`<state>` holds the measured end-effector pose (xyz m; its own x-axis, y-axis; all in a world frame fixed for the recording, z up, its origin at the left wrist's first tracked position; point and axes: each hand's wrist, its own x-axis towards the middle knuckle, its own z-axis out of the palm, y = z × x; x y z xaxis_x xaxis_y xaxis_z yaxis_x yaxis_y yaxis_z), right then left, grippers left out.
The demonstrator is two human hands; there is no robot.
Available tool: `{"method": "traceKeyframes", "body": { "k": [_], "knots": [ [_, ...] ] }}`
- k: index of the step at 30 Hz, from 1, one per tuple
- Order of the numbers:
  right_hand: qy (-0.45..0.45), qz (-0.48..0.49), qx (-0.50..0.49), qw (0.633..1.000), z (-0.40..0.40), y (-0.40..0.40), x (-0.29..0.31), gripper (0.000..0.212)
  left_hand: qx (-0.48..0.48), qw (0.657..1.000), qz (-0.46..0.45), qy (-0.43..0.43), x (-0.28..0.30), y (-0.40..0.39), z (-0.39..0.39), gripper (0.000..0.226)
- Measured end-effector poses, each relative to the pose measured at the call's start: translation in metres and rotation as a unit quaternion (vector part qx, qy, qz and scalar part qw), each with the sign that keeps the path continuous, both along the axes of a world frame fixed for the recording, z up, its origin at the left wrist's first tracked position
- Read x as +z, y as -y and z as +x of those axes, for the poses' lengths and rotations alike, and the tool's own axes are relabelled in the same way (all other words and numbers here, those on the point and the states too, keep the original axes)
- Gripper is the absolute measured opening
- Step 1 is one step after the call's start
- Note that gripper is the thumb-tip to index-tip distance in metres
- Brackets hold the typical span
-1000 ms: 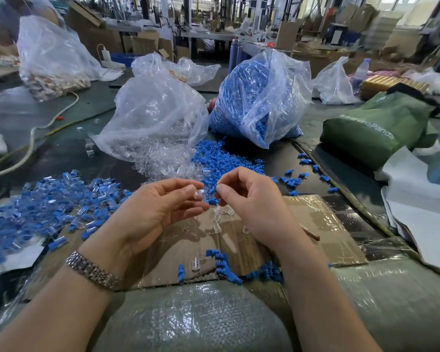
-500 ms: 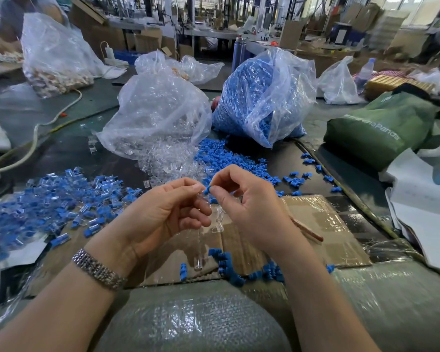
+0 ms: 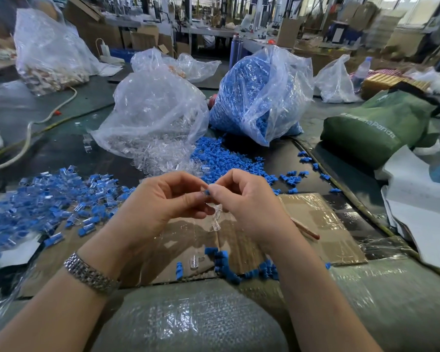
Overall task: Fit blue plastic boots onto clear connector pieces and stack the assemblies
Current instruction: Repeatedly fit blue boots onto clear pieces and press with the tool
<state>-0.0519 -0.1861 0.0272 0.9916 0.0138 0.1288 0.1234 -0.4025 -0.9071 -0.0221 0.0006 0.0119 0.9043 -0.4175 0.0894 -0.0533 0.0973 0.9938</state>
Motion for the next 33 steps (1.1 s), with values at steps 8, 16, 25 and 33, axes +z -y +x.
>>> {"method": "traceKeyframes", "body": {
  "k": [8, 16, 25, 33],
  "knots": [
    [0.099, 0.045, 0.088, 0.990, 0.0017, 0.0103, -0.0009, 0.020, -0.020, 0.989, -0.109, -0.095, 0.0013, -0.0058, 0.0045, 0.026],
    [0.175, -0.015, 0.075, 0.982, 0.0018, 0.0077, -0.0054, 0.008, -0.017, 0.991, -0.107, -0.077, 0.0003, -0.0073, 0.0047, 0.029],
    [0.199, -0.119, 0.083, 0.969, 0.0028, 0.0057, -0.0076, 0.005, 0.001, 0.997, -0.061, -0.041, -0.0006, -0.0057, 0.0026, 0.022],
    [0.160, -0.105, 0.067, 0.979, 0.0005, 0.0070, -0.0038, 0.005, 0.001, 0.997, -0.062, -0.039, -0.0010, -0.0064, 0.0035, 0.023]
  ]
}}
